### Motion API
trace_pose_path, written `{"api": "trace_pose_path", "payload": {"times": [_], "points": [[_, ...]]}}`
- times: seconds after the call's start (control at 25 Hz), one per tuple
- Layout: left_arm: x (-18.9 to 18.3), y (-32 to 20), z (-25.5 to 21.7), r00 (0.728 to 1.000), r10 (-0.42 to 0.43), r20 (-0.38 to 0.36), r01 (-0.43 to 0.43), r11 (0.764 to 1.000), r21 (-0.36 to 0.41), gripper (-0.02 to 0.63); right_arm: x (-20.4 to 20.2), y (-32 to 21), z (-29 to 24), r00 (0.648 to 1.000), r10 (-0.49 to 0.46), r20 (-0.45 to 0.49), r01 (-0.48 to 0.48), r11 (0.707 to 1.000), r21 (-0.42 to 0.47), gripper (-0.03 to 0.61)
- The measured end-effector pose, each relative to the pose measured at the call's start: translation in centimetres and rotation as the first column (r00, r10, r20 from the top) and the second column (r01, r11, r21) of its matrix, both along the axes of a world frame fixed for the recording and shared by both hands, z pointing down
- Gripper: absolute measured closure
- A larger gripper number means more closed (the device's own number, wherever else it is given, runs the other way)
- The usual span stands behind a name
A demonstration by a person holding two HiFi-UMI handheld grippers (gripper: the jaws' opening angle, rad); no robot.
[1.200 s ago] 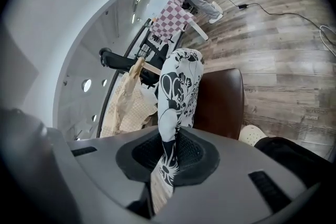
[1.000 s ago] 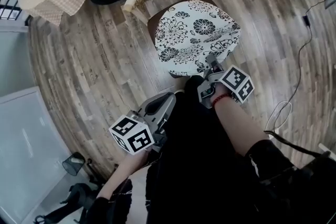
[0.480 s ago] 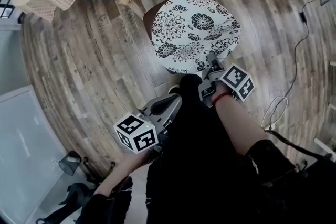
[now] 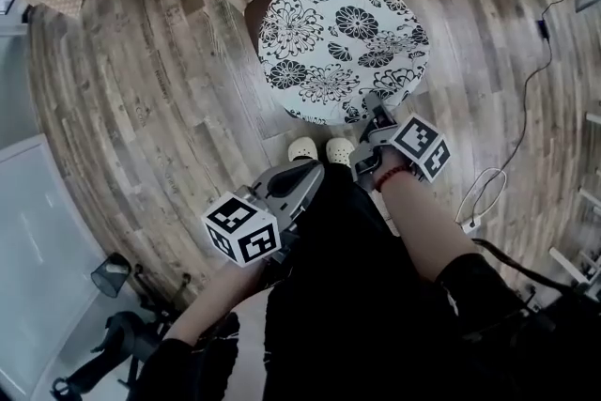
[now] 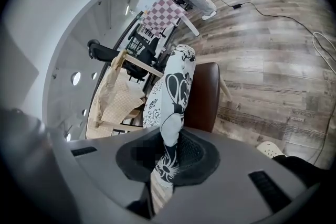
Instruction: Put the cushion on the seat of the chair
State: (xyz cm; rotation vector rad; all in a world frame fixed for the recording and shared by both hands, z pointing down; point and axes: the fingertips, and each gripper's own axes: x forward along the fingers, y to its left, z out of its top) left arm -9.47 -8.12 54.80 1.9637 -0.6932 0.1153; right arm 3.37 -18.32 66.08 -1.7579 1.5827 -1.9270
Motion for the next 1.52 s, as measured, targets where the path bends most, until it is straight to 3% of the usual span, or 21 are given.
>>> {"api": "trace_pose_path", "payload": {"times": [0.16, 0.32, 0.68, 1.52], "points": [[1.0, 0.1, 0.8, 1.0, -0.024, 0.015, 0.024, 1.0, -0.009, 0.597, 0.3, 0.0, 1.5, 1.0, -0.006, 0.025, 0.007, 1.0, -0.016, 0.541], [2.4, 1.2, 3.0, 0.995, -0.012, 0.101, 0.016, 0.999, -0.046, 0.597, 0.9, 0.5, 2.6, 0.998, -0.022, 0.054, 0.024, 0.999, -0.036, 0.541], [4.1, 1.9, 5.9, 0.994, -0.082, 0.07, 0.089, 0.992, -0.091, 0.597, 2.3, 1.1, 5.7, 0.995, -0.057, 0.076, 0.061, 0.997, -0.054, 0.541], [6.1, 1.8, 12.3, 0.994, -0.085, 0.073, 0.087, 0.996, -0.017, 0.597, 4.5, 2.1, 11.8, 0.995, -0.048, 0.091, 0.048, 0.999, 0.006, 0.541]]}}
